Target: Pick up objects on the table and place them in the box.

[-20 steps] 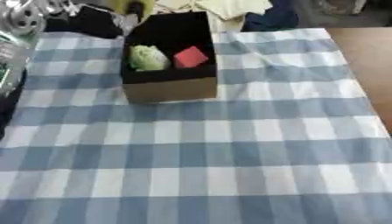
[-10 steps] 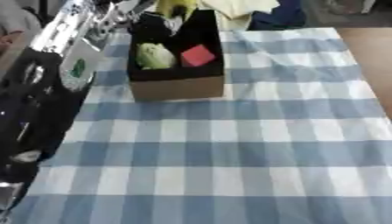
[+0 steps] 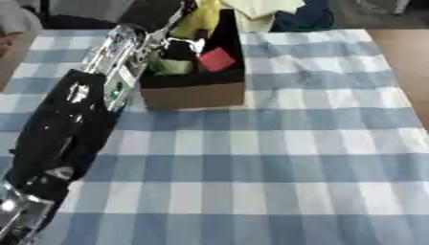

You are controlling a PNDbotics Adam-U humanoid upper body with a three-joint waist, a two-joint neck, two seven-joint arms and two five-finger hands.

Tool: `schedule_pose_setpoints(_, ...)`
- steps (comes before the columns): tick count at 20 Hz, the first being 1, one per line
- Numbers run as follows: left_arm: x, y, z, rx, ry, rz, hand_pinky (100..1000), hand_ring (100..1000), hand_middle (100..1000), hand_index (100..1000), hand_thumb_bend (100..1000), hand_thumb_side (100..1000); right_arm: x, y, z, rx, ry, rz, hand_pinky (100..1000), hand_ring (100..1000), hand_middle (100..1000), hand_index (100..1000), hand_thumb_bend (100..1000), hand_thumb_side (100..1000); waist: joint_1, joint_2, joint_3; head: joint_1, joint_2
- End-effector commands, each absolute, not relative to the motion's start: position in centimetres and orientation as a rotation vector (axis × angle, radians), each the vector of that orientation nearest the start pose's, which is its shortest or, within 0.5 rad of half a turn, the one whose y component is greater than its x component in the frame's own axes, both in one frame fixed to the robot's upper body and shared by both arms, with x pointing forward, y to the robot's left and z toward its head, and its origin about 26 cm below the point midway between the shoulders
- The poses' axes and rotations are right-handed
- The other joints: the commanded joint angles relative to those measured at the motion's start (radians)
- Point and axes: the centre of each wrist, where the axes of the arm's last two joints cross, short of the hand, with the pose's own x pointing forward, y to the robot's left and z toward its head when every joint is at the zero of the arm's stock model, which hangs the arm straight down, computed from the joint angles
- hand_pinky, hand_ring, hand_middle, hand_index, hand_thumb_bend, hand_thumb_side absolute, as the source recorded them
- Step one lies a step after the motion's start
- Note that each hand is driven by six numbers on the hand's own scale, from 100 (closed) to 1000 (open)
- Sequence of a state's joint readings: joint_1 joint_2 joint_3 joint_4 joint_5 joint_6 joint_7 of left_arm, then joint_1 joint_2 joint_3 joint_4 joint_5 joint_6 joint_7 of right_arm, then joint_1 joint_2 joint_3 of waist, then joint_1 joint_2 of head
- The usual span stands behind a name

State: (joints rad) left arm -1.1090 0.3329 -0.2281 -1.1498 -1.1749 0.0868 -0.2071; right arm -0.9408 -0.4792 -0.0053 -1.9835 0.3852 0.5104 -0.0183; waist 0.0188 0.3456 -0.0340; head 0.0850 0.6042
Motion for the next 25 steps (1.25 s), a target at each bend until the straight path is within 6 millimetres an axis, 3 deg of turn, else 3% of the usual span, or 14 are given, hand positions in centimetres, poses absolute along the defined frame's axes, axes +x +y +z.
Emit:
schedule_pose_setpoints(1, 45.9, 16.7, 30.4, 1.501, -1.642, -1.341, 817, 864, 762, 853, 260, 566, 28.4, -21.9, 40.4, -0.832, -2.429, 0.344, 964, 954, 789, 916, 147, 1000, -0.002, -0.023, 0.001, -0.004, -0.009)
schedule_pose_setpoints(6, 45.8, 16.9, 30.5, 1.598, -1.568, -1.312, 854, 912, 826, 913, 525, 707, 28.4, -21.9, 40.4, -0.831, -2.428, 0.341, 964, 954, 788, 916, 144, 1000, -0.002, -0.024, 0.001, -0.006, -0.01)
schedule_pose_setpoints(7, 45.8, 16.9, 30.6, 1.617, -1.56, -1.3, 862, 920, 838, 922, 538, 756, 28.4, -21.9, 40.4, -0.831, -2.427, 0.34, 964, 954, 788, 916, 139, 1000, -0.001, -0.024, 0.001, -0.006, -0.011)
schedule_pose_setpoints(8, 45.7, 16.9, 30.8, 1.635, -1.557, -1.285, 865, 924, 842, 928, 602, 748, 28.4, -21.9, 40.3, -0.831, -2.426, 0.339, 964, 954, 788, 916, 142, 1000, -0.001, -0.025, 0.001, -0.006, -0.011)
schedule_pose_setpoints(10, 45.5, 16.8, 31.1, 1.664, -1.56, -1.248, 871, 931, 852, 940, 706, 839, 28.5, -21.9, 40.3, -0.83, -2.424, 0.338, 964, 954, 788, 916, 142, 1000, 0.0, -0.025, 0.001, -0.007, -0.009)
schedule_pose_setpoints(16, 44.2, 16.7, 32.8, 1.727, -1.664, -1.061, 833, 918, 844, 938, 873, 1000, 28.5, -22.1, 40.2, -0.836, -2.421, 0.335, 964, 955, 788, 916, 136, 1000, 0.001, -0.027, 0.004, -0.009, -0.003)
schedule_pose_setpoints(21, 41.0, 16.7, 35.0, 1.711, -1.914, -0.775, 798, 888, 825, 933, 742, 1000, 28.5, -22.2, 40.2, -0.844, -2.426, 0.342, 964, 955, 788, 915, 127, 1000, 0.0, -0.027, 0.01, -0.009, 0.0)
schedule_pose_setpoints(23, 39.1, 16.9, 36.0, 1.68, -2.054, -0.624, 772, 861, 800, 915, 578, 1000, 28.5, -22.3, 40.2, -0.851, -2.431, 0.346, 963, 954, 788, 914, 125, 1000, -0.002, -0.026, 0.014, -0.01, -0.001)
schedule_pose_setpoints(24, 37.9, 17.1, 36.5, 1.657, -2.126, -0.541, 743, 839, 785, 906, 388, 1000, 28.5, -22.3, 40.2, -0.856, -2.436, 0.349, 963, 955, 789, 914, 122, 1000, -0.002, -0.026, 0.016, -0.01, -0.001)
schedule_pose_setpoints(25, 36.8, 17.4, 36.8, 1.626, -2.19, -0.464, 738, 834, 784, 906, 364, 1000, 28.5, -22.4, 40.2, -0.859, -2.442, 0.351, 962, 955, 789, 914, 120, 1000, -0.003, -0.025, 0.018, -0.011, -0.001)
